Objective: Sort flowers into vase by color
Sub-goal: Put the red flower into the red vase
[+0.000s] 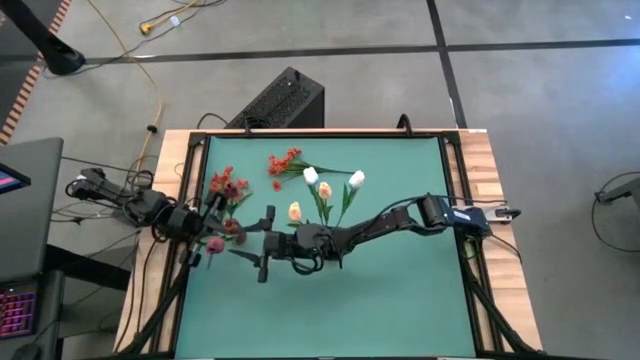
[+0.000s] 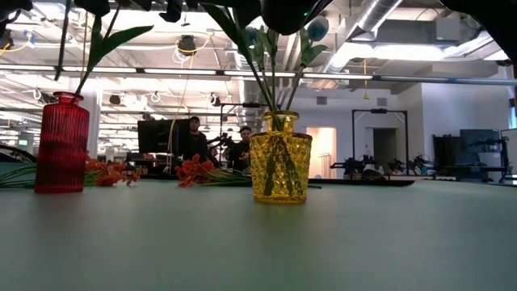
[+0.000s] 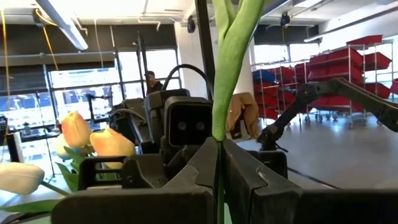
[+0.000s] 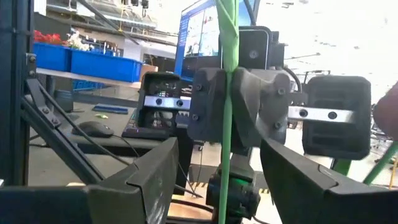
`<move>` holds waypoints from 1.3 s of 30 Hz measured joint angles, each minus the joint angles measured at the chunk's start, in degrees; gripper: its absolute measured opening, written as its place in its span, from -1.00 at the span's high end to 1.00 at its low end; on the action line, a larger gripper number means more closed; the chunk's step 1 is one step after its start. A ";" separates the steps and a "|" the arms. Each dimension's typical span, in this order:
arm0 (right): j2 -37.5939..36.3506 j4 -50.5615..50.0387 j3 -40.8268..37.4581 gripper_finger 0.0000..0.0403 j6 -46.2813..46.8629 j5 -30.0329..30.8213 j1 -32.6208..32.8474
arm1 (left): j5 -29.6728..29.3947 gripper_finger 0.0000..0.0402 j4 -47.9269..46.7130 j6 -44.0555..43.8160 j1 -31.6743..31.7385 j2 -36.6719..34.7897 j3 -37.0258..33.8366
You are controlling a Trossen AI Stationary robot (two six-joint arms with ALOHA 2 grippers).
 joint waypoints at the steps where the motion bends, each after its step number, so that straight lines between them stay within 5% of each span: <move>1: 0.00 -0.05 0.14 -0.27 -0.01 0.19 0.02 | 0.01 1.00 0.58 -0.15 0.00 0.69 0.00; 9: 0.00 -2.10 0.17 -0.10 -0.28 0.85 0.10 | -0.04 1.00 5.17 1.07 -0.02 5.62 0.02; 25: 0.00 -4.64 0.17 0.90 -0.50 3.70 1.67 | 2.71 1.00 5.37 -1.69 -0.02 5.45 0.00; 31: -0.02 -6.18 0.77 0.89 -1.38 9.11 3.04 | 3.11 0.97 5.38 -4.89 -0.02 5.42 0.00; 39: -0.04 -21.02 6.15 0.91 -0.04 12.52 4.43 | 5.86 0.70 1.03 -7.34 -0.02 5.36 0.00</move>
